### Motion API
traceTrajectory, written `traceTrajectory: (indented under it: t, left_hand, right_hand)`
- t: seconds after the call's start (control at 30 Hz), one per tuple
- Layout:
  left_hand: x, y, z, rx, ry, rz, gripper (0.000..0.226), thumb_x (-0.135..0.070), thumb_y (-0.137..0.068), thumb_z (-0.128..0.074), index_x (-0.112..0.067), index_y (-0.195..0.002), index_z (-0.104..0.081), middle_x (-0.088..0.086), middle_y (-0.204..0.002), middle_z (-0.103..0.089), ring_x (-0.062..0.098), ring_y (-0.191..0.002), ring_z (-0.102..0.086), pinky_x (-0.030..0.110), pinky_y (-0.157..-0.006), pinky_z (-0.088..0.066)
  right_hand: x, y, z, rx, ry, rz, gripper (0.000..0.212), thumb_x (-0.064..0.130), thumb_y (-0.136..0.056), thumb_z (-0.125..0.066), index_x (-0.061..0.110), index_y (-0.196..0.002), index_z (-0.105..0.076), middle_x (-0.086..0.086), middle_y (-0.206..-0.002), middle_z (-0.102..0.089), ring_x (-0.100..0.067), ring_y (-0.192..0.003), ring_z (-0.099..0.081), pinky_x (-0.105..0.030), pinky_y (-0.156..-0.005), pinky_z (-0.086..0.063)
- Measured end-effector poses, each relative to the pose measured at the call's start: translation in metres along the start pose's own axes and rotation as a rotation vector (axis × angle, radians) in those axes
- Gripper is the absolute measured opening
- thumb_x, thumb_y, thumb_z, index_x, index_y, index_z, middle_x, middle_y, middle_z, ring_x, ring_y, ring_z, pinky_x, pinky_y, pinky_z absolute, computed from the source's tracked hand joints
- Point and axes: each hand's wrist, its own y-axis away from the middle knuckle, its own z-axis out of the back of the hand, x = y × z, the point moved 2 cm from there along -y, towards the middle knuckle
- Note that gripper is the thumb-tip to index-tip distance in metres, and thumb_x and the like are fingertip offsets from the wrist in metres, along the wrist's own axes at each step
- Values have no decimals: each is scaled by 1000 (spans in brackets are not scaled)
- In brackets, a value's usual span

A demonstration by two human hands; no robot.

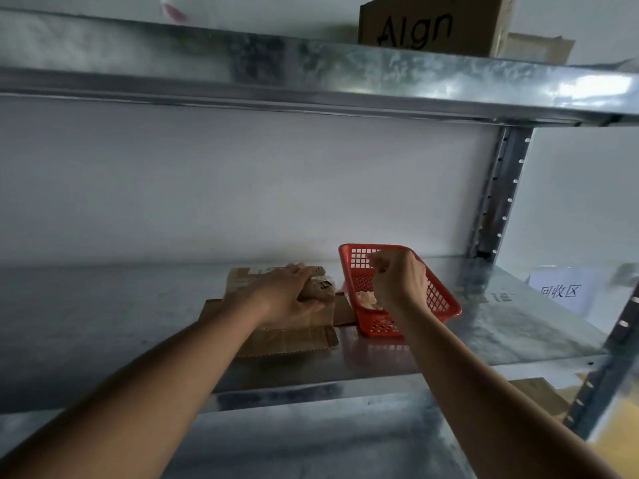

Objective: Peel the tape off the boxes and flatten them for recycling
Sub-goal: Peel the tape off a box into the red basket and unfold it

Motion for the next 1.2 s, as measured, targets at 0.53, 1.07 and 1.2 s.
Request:
traceTrajectory:
  t: [0.53, 1.07, 1.2]
  left_hand:
    - [13, -4, -2, 3, 93, 58, 77, -74, -88, -59, -33, -152, -42, -8, -157, -43, 21, -136, -48, 39, -107, -42]
    - [20, -9, -8, 5, 107, 39, 85, -77, -88, -57, -31, -156, -37, -9, -164, -34, 21, -146, -38, 39, -113, -34]
    - [21, -9, -9, -9, 105, 24, 82, -75, -89, -57, -30, -155, -39, -7, -161, -37, 21, -144, -40, 40, -112, -35]
  right_hand:
    - [-6, -11, -15, 57, -10, 127, 29, 8, -92, -75, 16, -120, -74, -4, -105, -77, -13, -75, -69, -22, -52, -51]
    - [-5, -17, -10, -5, -38, 136, 44, 8, -92, -69, 23, -134, -65, -3, -113, -76, -15, -84, -64, -18, -53, -41]
    - [-5, -14, -9, 3, 71, 151, 39, 20, -97, -70, 22, -135, -63, -2, -107, -77, -13, -73, -64, -19, -49, -41]
